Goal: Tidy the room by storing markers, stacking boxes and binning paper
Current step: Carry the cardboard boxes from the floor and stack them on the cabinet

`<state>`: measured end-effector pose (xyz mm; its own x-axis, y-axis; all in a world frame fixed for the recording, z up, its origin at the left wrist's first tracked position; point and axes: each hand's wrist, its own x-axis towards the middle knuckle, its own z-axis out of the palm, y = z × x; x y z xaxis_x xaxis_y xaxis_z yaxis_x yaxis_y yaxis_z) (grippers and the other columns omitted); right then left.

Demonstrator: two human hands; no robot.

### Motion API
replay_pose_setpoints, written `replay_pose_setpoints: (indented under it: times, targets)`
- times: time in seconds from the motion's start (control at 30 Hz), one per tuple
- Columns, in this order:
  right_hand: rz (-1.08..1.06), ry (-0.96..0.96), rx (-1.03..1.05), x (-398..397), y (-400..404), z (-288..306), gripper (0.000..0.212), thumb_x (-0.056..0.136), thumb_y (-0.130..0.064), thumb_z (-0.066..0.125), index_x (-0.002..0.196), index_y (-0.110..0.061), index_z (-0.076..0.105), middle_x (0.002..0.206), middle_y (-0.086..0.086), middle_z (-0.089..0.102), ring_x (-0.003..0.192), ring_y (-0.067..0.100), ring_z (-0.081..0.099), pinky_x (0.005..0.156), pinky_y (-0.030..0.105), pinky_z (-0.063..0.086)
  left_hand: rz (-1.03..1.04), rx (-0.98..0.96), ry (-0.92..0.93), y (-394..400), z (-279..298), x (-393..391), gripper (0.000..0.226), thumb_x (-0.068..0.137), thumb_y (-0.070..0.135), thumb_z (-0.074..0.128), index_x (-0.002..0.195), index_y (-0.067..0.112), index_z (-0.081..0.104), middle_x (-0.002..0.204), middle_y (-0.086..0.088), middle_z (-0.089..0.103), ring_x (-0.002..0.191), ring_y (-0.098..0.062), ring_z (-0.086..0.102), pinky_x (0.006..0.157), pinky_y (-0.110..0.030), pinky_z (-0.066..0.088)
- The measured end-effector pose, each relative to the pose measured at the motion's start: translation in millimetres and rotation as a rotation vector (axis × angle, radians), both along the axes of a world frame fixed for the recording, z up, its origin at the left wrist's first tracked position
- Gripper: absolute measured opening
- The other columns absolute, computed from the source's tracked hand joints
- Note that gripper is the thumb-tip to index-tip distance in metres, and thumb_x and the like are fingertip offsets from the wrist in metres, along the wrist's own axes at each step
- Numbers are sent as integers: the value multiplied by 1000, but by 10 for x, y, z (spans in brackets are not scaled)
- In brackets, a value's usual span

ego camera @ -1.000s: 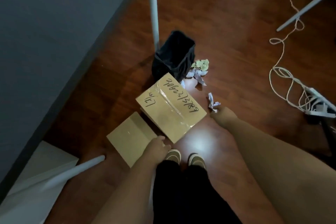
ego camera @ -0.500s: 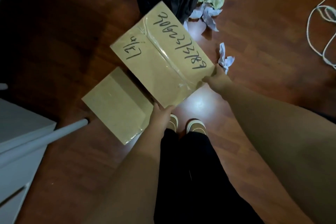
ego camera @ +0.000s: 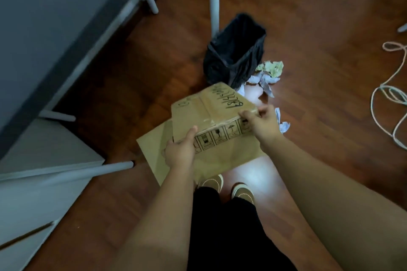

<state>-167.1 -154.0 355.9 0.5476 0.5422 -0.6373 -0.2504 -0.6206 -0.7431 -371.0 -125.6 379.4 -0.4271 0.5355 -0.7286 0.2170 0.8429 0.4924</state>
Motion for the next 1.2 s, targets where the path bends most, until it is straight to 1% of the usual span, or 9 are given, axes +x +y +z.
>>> replay_pose_setpoints:
  times: [0.1,0.17,0.3,0.5,0.63,0.7,0.93,1.1,1.2]
  targets:
    - [4,-50,70,-93,-1,741,45,60,-41,80,84,-28,45,81,-6,63,67,10,65,53,27,49,115,137,-165,-72,661,-60,79,54,56,83,120,22,55,121,-2,65,100,-22,67,82,-37,55]
    - [31,-98,115,-175,-54,1278,44,59,-45,76,90,-32,46,87,-9,63,77,9,64,59,26,45,145,236,-247,-137,1133,-125,59,61,44,85,107,25,52,103,2,68,84,-15,69,67,-33,58]
    - [153,-259,167,-371,-191,2326,67,66,-57,66,128,-41,50,117,-11,55,115,17,52,97,40,43,128,334,-330,-241,2102,-347,62,70,38,83,118,23,46,102,-2,68,88,-21,70,74,-43,59]
    - [264,-397,267,-785,-431,3549,73,66,-60,58,137,-44,48,134,-6,40,129,22,29,103,46,29,153,469,-366,-508,3214,-814,53,70,40,81,110,31,47,94,-1,71,80,-18,71,55,-31,54]
    - [238,-430,397,-1087,-543,4064,69,70,-52,63,137,-40,50,132,-2,41,129,27,32,102,49,31,168,563,-416,-701,3665,-1115,51,67,41,81,104,35,46,98,-2,68,84,-19,70,57,-35,55]
    - [223,-428,479,-1358,-590,4254,70,70,-51,63,137,-41,49,121,-9,40,127,27,36,104,52,35,178,646,-429,-772,3888,-1384,53,63,42,81,103,36,47,100,-2,68,85,-19,70,55,-34,54]
    - [263,-229,753,-3095,-791,4795,76,63,-57,62,136,-43,48,120,-19,40,125,16,41,105,51,38,263,942,-265,-1273,4712,-3035,48,64,38,82,98,38,48,97,4,67,80,-12,67,53,-27,47]
    - [421,46,893,-4502,-1005,5153,74,66,-52,65,137,-48,44,132,-17,52,115,8,55,97,42,48,396,1076,-154,-1823,5204,-4358,52,58,43,82,97,44,47,101,6,65,86,-15,66,59,-30,47]
    - [546,184,962,-5208,-1097,5353,70,75,-39,68,140,-44,43,122,-19,62,107,5,62,89,35,52,472,1145,-89,-2152,5401,-5006,59,48,48,81,96,46,47,106,3,64,94,-20,67,65,-38,54]
